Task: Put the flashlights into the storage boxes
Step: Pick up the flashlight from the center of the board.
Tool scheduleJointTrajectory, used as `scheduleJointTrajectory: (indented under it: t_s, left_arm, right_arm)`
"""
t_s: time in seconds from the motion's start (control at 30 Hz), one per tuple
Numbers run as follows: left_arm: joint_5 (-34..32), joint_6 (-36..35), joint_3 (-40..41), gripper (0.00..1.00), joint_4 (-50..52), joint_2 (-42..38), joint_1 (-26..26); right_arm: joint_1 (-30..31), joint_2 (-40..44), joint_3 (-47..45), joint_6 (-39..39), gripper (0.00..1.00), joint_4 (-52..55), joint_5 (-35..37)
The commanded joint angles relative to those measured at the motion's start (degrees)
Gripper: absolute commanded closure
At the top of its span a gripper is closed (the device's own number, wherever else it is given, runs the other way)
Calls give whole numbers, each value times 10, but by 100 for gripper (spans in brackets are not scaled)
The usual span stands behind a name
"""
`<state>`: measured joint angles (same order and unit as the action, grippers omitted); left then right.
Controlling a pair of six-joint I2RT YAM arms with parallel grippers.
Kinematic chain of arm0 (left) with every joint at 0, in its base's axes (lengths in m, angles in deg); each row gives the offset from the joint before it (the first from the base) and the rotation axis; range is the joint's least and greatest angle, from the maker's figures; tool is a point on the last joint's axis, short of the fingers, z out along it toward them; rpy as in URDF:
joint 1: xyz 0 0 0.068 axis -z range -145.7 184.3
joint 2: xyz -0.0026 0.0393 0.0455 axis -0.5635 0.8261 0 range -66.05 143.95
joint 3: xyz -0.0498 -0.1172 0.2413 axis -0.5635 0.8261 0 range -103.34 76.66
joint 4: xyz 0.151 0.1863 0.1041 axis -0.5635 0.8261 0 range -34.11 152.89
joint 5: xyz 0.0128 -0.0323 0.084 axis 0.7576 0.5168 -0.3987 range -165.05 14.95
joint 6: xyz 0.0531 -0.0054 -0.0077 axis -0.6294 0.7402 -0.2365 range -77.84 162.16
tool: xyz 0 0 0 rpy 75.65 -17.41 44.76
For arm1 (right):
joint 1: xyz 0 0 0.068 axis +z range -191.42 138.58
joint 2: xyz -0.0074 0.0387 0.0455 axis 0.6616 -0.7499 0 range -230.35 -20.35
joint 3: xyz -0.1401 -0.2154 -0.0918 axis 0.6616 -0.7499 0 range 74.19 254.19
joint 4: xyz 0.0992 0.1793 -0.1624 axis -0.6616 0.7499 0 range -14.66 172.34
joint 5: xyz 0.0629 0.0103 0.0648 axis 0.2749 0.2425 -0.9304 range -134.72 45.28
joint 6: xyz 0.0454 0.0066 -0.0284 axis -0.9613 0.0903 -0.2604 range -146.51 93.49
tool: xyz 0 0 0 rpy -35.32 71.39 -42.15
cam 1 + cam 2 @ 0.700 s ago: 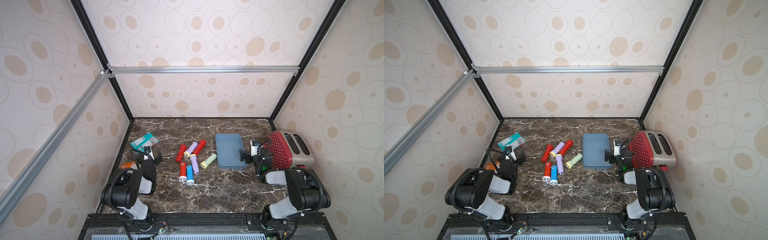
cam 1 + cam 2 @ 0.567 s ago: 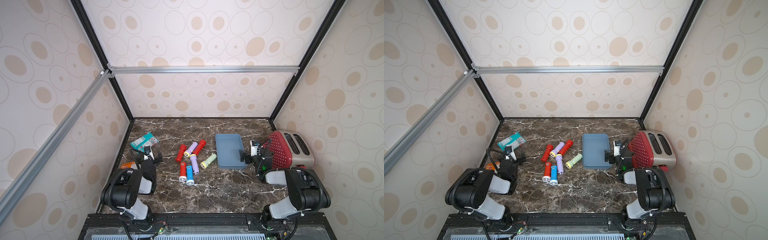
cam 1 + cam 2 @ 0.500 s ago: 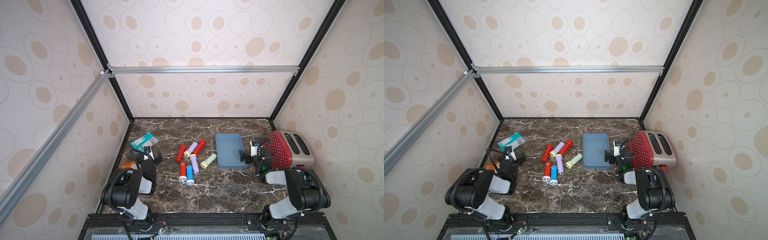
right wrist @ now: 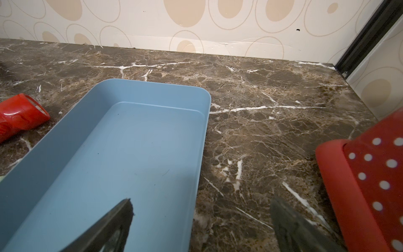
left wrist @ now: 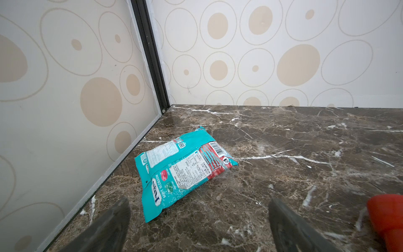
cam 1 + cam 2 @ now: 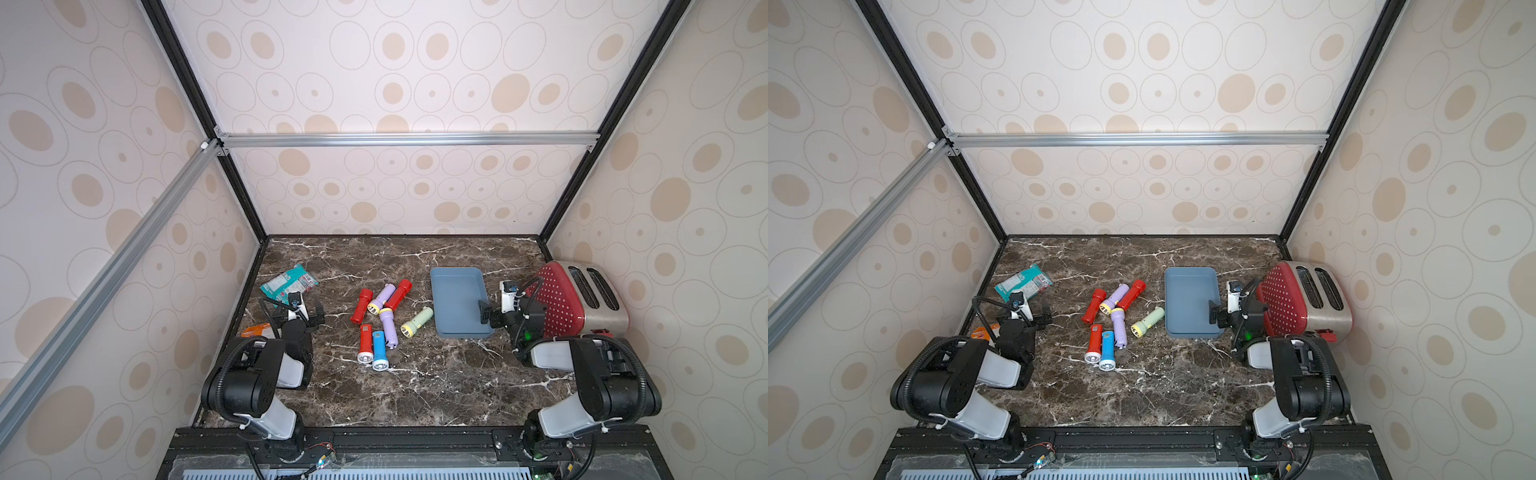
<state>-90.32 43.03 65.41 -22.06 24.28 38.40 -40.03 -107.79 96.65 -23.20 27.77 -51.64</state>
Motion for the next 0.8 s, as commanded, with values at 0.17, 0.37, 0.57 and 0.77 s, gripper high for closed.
scheduleJointTrajectory:
  t_s: [0.17,0.37,0.57,0.77]
  left_arm:
    - [3,3,-8,1,-17,2,-2]
    - [20,-15,9,1,-9,-46,7]
    - [-1,49,-43,1,281,-281,41]
    - [84,162,-105,1,515,-484,50]
  right_arm:
    - [2,-2,3,8,0,0,-4]
    - [1,-3,4,8,0,0,-4]
    - [24,62,0,3,0,40,71]
    - [41,262,149,-44,0,426,141]
